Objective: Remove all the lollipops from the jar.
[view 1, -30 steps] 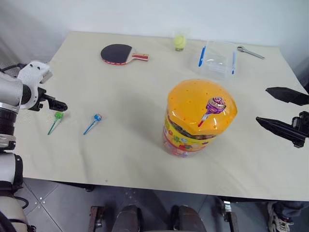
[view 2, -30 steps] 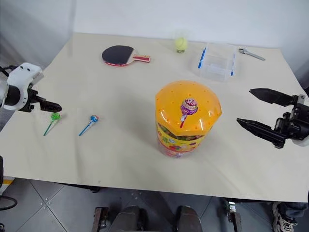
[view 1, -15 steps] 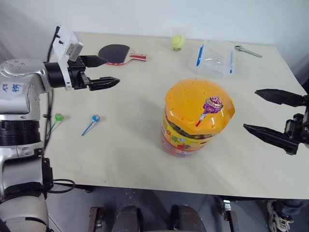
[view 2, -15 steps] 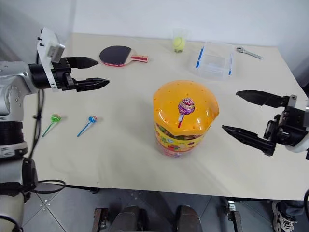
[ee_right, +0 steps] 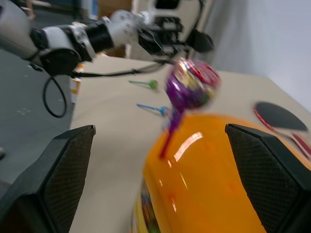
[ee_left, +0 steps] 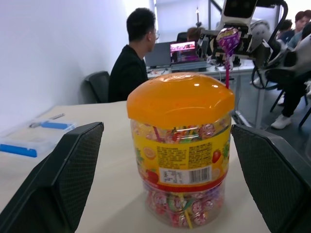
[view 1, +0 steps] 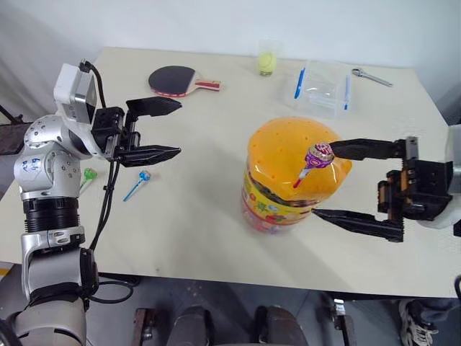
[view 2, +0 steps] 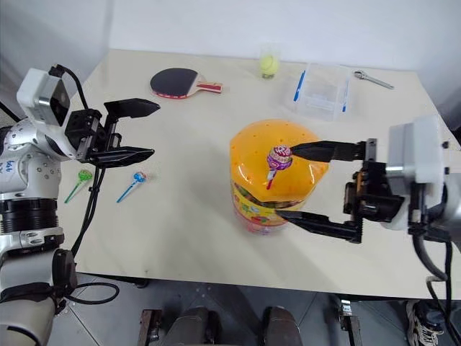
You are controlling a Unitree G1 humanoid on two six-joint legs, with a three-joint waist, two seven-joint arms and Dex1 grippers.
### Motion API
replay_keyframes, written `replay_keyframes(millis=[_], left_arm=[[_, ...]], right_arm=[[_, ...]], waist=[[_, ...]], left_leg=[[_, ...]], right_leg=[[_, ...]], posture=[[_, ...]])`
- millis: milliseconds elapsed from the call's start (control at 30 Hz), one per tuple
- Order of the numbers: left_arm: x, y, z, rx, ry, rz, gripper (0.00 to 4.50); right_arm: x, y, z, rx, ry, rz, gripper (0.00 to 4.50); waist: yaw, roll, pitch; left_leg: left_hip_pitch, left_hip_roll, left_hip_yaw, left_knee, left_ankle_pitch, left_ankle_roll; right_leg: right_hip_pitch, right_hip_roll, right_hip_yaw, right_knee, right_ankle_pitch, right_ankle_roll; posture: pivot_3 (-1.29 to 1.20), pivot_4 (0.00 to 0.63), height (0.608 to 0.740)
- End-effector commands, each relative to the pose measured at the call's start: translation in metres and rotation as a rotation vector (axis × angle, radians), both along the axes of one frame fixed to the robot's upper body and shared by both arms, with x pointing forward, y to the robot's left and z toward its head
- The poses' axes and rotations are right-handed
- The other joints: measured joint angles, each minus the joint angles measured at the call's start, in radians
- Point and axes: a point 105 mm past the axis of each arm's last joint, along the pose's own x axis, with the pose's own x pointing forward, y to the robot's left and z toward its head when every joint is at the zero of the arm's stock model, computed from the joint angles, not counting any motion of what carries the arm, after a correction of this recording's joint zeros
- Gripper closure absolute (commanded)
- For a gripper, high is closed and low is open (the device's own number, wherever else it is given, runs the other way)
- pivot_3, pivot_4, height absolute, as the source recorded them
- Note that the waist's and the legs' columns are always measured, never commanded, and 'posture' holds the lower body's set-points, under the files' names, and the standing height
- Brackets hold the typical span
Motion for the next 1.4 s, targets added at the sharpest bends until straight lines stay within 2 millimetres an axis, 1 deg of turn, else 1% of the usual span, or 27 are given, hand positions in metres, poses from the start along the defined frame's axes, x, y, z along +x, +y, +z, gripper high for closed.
replay_keyframes(millis=[33,133,200,367,500,533,633,700,733,833,900,967,1033,1067,1133,1167,1233,1300,1333,1400], left_arm=[[-0.017,0.001,0.001,0.064,-0.05,-0.092,0.04],[-0.02,0.0,0.001,0.054,-0.058,-0.091,0.0],[-0.023,0.0,0.001,0.054,-0.061,-0.091,0.0],[-0.03,0.003,0.002,0.05,-0.067,-0.097,0.0],[-0.033,0.008,0.0,0.072,-0.051,-0.076,0.0],[-0.034,0.01,0.0,0.077,-0.048,-0.072,0.0],[-0.036,0.013,0.0,0.09,-0.041,-0.067,0.0],[-0.036,0.014,0.001,0.096,-0.043,-0.062,0.0],[-0.035,0.015,0.002,0.098,-0.046,-0.06,0.0],[-0.035,0.015,0.002,0.097,-0.049,-0.06,0.0],[-0.035,0.014,0.002,0.094,-0.049,-0.062,0.0],[-0.036,0.014,0.002,0.095,-0.047,-0.062,0.0],[-0.036,0.015,0.002,0.099,-0.044,-0.06,0.0],[-0.036,0.016,0.002,0.104,-0.041,-0.056,0.0],[-0.035,0.018,0.001,0.113,-0.036,-0.049,0.0],[-0.034,0.018,0.001,0.117,-0.036,-0.046,0.0],[-0.033,0.018,0.0,0.119,-0.034,-0.045,0.0],[-0.032,0.018,-0.001,0.118,-0.034,-0.046,0.0],[-0.032,0.017,-0.001,0.118,-0.034,-0.047,0.0],[-0.031,0.016,-0.002,0.118,-0.031,-0.055,0.0]], right_arm=[[0.006,0.011,-0.002,0.002,0.008,0.039,0.0],[0.011,0.019,-0.006,0.003,0.021,0.084,0.56],[0.013,0.022,-0.005,0.011,0.021,0.106,1.18],[0.014,0.024,-0.001,0.021,0.009,0.137,2.94],[0.018,0.019,0.01,0.095,-0.008,0.141,4.36],[0.018,0.018,0.011,0.101,-0.011,0.142,4.49],[0.019,0.013,0.02,0.134,-0.036,0.151,4.49],[0.021,0.007,0.034,0.195,-0.072,0.151,4.49],[0.024,0.002,0.045,0.248,-0.086,0.136,4.49],[0.029,-0.011,0.061,0.321,-0.116,0.091,4.49],[0.035,-0.024,0.074,0.358,-0.151,0.021,4.49],[0.044,-0.045,0.088,0.387,-0.189,-0.108,4.49],[0.052,-0.064,0.093,0.375,-0.2,-0.23,4.49],[0.06,-0.079,0.087,0.32,-0.163,-0.342,4.49],[0.076,-0.111,0.059,0.171,0.014,-0.554,4.49],[0.08,-0.124,0.043,0.107,0.1,-0.628,4.49],[0.086,-0.145,0.015,0.007,0.23,-0.744,4.49],[0.09,-0.164,-0.015,-0.101,0.317,-0.838,4.49],[0.091,-0.169,-0.024,-0.133,0.337,-0.862,4.49],[0.095,-0.188,-0.059,-0.22,0.453,-0.964,4.49]], waist=[[-0.001,0.0,0.0],[-0.001,0.0,0.0],[0.0,0.0,0.0],[-0.001,0.0,0.0],[-0.004,0.0,0.0],[-0.005,0.0,0.0],[-0.004,0.0,0.0],[-0.005,0.0,0.0],[-0.005,0.0,0.0],[-0.004,0.0,0.0],[-0.005,0.0,0.0],[-0.006,0.0,0.0],[-0.004,0.0,0.0],[-0.003,0.0,0.0],[0.003,0.0,0.0],[0.004,0.0,0.0],[0.003,0.0,0.0],[0.002,0.0,0.0],[0.001,0.0,0.0],[-0.004,0.0,0.0]], left_leg=[[0.0,0.0,0.0,0.0,0.0,0.0],[0.0,0.0,0.0,0.0,0.0,0.0],[0.0,0.0,0.0,0.0,0.0,0.0],[0.0,0.0,0.0,0.0,0.0,0.0],[0.0,0.0,0.0,0.0,0.0,0.0],[0.0,0.0,0.0,-0.001,0.0,0.0],[0.0,0.0,0.0,-0.001,0.0,0.0],[0.0,0.0,0.0,0.0,0.0,0.0],[0.0,0.0,0.0,0.0,0.0,0.0],[0.0,0.0,0.0,0.0,0.0,0.0],[0.0,0.0,0.0,-0.001,0.0,0.0],[0.0,0.0,0.001,-0.001,0.0,0.0],[0.0,0.0,0.001,-0.002,0.0,0.0],[0.0,0.0,0.001,-0.002,0.0,0.0],[-0.001,0.0,0.001,-0.002,0.0,0.0],[-0.001,0.0,0.001,-0.002,0.0,0.0],[-0.001,0.0,0.002,-0.002,-0.001,0.001],[0.0,0.0,0.004,-0.002,-0.001,0.001],[0.0,0.0,0.004,-0.002,-0.001,0.001],[0.0,0.0,0.006,-0.002,-0.001,0.001]], right_leg=[[0.0,0.0,0.0,0.0,0.0,0.0],[0.0,0.0,0.0,0.0,0.0,0.0],[0.0,0.0,0.0,0.0,0.0,0.0],[0.0,0.0,0.0,0.0,0.0,0.0],[0.0,0.0,0.0,0.0,0.0,0.0],[0.0,0.0,0.0,0.0,0.0,0.0],[0.0,0.0,-0.001,0.0,0.0,0.0],[0.0,0.0,0.0,0.0,0.0,0.0],[0.0,0.0,0.0,0.0,0.0,0.0],[0.0,0.0,0.0,0.0,0.0,0.0],[0.0,0.0,-0.001,0.0,0.0,0.0],[0.0,0.0,-0.001,0.0,0.0,0.0],[-0.001,0.0,-0.001,0.0,0.0,0.0],[-0.001,0.0,-0.001,0.0,0.0,0.0],[-0.001,0.0,-0.001,0.0,0.0,0.0],[-0.001,0.0,-0.001,0.0,0.0,0.0],[0.0,0.0,-0.001,0.0,0.0,0.0],[-0.001,-0.001,0.0,0.0,0.0,0.0],[-0.001,-0.001,0.0,0.0,0.0,0.0],[-0.002,-0.001,0.001,-0.001,0.0,0.0]], posture=[[0.0,0.15,0.74],[0.0,0.15,0.74],[0.0,0.15,0.74],[0.0,0.15,0.74],[0.0,0.15,0.74],[0.0,0.15,0.74],[0.0,0.15,0.74],[0.0,0.15,0.74],[0.0,0.15,0.74],[0.0,0.15,0.74],[0.0,0.15,0.74],[0.0,0.15,0.74],[0.0,0.15,0.74],[0.0,0.15,0.74],[0.0,0.15,0.74],[0.0,0.15,0.74],[0.0,0.15,0.74],[0.0,0.15,0.74],[0.0,0.15,0.74],[0.0,0.15,0.74]])
